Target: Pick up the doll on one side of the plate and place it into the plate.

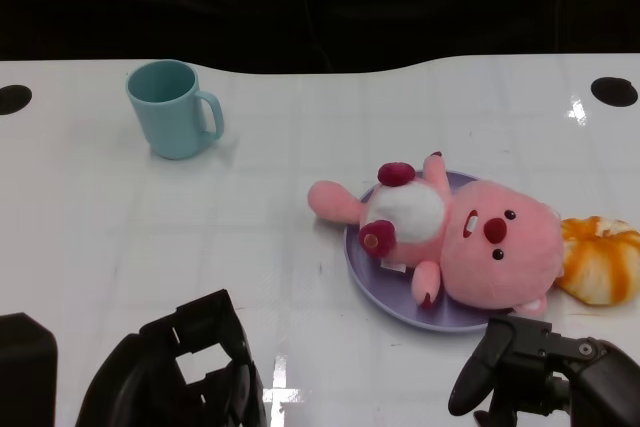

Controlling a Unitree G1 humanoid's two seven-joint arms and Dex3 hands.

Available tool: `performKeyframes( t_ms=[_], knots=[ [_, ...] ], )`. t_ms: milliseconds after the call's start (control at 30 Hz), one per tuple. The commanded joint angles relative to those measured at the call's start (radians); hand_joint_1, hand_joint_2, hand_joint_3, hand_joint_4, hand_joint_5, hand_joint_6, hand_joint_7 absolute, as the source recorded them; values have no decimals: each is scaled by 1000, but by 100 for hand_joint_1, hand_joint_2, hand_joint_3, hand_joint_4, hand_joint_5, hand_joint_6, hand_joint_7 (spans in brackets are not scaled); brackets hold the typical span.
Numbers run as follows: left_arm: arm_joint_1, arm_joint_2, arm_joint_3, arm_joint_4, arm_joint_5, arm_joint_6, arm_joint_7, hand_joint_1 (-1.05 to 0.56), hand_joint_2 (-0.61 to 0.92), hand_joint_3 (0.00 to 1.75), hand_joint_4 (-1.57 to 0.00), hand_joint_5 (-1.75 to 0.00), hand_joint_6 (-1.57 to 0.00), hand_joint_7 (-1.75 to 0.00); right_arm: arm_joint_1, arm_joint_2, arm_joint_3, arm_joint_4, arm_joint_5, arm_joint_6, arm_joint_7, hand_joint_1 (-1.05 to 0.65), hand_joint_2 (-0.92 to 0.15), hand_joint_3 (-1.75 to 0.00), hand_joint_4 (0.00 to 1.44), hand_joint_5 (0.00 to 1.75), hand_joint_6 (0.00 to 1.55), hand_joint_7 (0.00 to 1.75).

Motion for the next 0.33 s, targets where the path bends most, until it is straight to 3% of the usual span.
performKeyframes(
  t_ms=[33,333],
  knots=[
    [2,12,4,-18,-3,3,8,-9,34,157,-99,-175,-82,-168,3,-11,-14,-11,6,-8,0,-11,-61,-102,64,165,57,133],
    [-6,15,0,-14,2,-2,3,-9,33,158,-99,-175,-81,-168,-7,-12,-13,-1,5,-8,2,-10,-60,-104,65,166,57,134]
  ],
)
